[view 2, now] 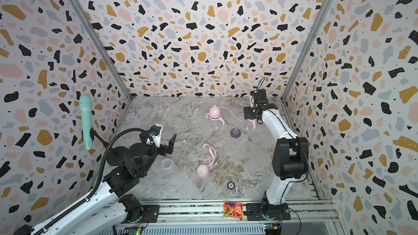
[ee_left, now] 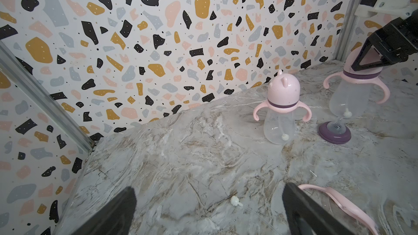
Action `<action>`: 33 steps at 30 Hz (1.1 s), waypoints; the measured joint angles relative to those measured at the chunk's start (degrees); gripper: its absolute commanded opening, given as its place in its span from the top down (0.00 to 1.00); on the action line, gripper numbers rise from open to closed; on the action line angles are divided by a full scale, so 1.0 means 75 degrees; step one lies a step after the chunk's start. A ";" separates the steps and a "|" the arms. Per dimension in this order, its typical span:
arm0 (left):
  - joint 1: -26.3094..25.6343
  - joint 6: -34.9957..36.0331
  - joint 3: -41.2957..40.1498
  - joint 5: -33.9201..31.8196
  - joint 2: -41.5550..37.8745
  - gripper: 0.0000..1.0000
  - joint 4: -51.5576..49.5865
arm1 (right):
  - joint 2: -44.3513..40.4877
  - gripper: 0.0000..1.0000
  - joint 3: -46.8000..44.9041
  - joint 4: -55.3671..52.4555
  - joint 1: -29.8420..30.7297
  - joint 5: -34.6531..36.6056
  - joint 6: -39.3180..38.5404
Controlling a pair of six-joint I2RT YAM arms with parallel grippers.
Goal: Assemble the baby bottles
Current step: Close the lid on the baby bottle.
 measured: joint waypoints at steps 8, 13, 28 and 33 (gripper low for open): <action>0.0000 -0.0099 0.0000 0.0268 0.0318 0.00 0.0090 | -0.0259 0.10 -0.0038 0.0230 0.0000 -0.0251 -0.0032; 0.0000 -0.0318 0.0169 0.0542 0.0769 0.00 0.0329 | -0.0615 0.10 -0.0050 0.0236 0.0000 -0.0350 -0.0032; -0.0070 -0.1816 0.4118 0.1402 0.5100 0.20 0.1510 | -0.2366 0.51 -0.2267 0.3264 -0.0778 -0.1489 0.0522; -0.0423 -0.2124 0.5782 0.1472 0.6764 0.26 0.1539 | -0.2363 0.58 -0.2763 0.4159 -0.1221 -0.1967 0.0953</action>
